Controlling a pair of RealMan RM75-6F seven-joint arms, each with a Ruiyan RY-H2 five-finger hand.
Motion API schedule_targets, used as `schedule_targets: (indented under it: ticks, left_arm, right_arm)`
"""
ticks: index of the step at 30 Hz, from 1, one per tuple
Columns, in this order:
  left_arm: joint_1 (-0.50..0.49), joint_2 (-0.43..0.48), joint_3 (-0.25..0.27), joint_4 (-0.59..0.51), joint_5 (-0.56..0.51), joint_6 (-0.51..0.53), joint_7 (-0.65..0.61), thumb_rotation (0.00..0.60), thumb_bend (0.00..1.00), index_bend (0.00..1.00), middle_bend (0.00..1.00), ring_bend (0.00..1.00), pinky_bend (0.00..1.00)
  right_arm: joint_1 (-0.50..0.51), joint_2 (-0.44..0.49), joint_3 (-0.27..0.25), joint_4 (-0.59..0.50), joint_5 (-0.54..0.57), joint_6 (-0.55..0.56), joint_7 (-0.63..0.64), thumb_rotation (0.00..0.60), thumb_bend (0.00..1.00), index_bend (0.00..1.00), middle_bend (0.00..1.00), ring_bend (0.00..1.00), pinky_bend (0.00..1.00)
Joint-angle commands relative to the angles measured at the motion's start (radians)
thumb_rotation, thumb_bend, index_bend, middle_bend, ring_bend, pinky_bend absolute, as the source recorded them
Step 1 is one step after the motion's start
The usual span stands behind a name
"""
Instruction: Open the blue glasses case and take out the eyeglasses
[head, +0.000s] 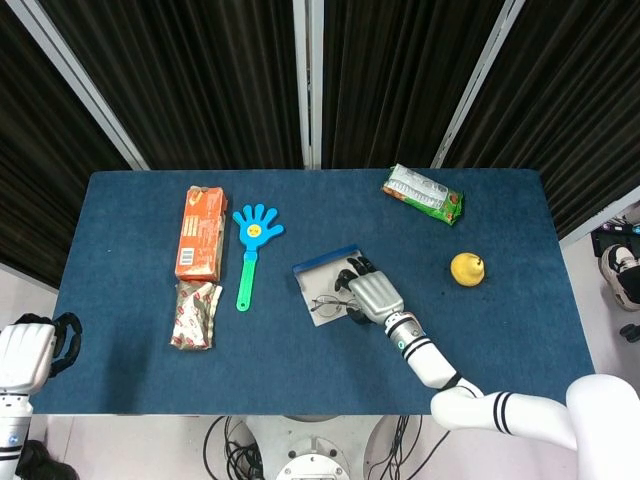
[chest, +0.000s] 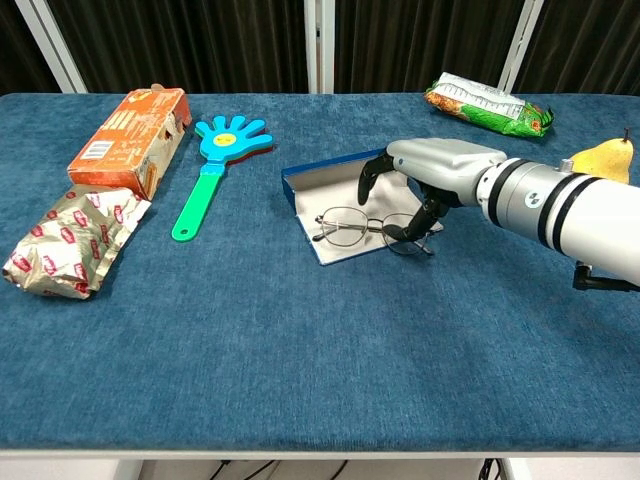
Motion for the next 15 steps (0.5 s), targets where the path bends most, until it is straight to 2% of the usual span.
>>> schedule_targets:
  ticks: [1,15]
  left_arm:
    - [0.000,0.001,0.000,0.000,0.000,-0.001,-0.001,0.600,0.31,0.76,0.81,0.66,0.46]
    - [0.000,0.003,0.001,-0.002,0.001,-0.002,-0.005,0.600,0.31,0.76,0.81,0.66,0.46]
  right_arm:
    - [0.002,-0.002,-0.002,0.000,0.000,-0.004,0.003,0.600,0.33,0.36,0.22,0.00,0.00]
    - [0.003,-0.012,-0.019,0.005,-0.013,0.002,0.000,0.600,0.37,0.46,0.23,0.00,0.00]
